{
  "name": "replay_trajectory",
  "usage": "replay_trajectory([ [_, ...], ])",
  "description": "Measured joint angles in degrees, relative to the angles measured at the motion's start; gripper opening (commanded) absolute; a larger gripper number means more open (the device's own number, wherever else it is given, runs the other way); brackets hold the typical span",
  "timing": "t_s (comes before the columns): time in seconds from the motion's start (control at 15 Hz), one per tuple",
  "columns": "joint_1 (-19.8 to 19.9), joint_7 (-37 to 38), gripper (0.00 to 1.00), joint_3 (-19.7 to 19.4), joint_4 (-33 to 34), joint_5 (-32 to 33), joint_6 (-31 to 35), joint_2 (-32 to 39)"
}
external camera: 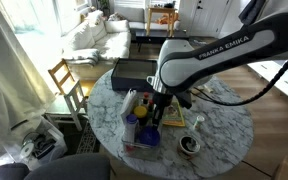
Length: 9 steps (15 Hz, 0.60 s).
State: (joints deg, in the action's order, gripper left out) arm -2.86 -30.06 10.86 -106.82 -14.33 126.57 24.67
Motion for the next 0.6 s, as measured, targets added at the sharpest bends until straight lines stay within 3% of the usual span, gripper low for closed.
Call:
replay_trajectory([
  [0.27, -0.3, 1.5, 0.01, 0.0, 0.0, 1.6, 0.0, 0.8],
  [0.33, -0.3, 2.0, 0.07, 0.0, 0.0, 2.1, 0.0, 0.9],
  [0.4, -0.4, 2.4, 0.19, 0.0, 0.0, 2.4, 0.0, 0.9],
  [0.47, -0.4, 2.8, 0.02, 0.0, 0.0, 2.6, 0.0, 0.9],
  [0.6, -0.4, 3.2, 0.01, 0.0, 0.0, 3.4, -0.2, 0.9],
])
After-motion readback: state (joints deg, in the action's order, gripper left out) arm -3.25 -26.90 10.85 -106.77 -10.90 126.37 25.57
